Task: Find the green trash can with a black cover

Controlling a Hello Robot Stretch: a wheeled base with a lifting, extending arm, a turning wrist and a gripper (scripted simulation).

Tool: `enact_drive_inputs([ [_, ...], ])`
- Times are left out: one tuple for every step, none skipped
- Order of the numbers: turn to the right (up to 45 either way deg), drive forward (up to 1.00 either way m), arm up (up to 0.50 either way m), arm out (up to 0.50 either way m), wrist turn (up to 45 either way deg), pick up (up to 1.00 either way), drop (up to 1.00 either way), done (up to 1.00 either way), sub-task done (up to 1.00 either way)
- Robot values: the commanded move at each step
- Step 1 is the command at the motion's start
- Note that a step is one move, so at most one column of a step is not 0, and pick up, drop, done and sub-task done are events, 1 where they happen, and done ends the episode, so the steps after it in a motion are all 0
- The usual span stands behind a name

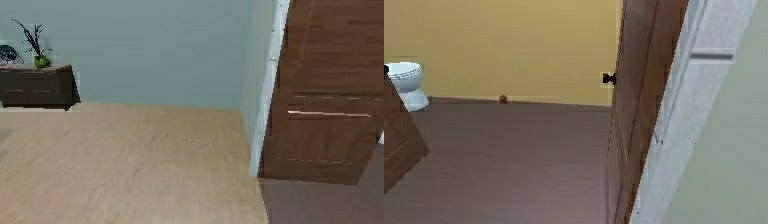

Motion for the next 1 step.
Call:
enact_drive_inputs([
  [45.0, 0.00, 0.00, 0.00, 0.0, 0.00, 0.00, 0.00, 0.00],
])
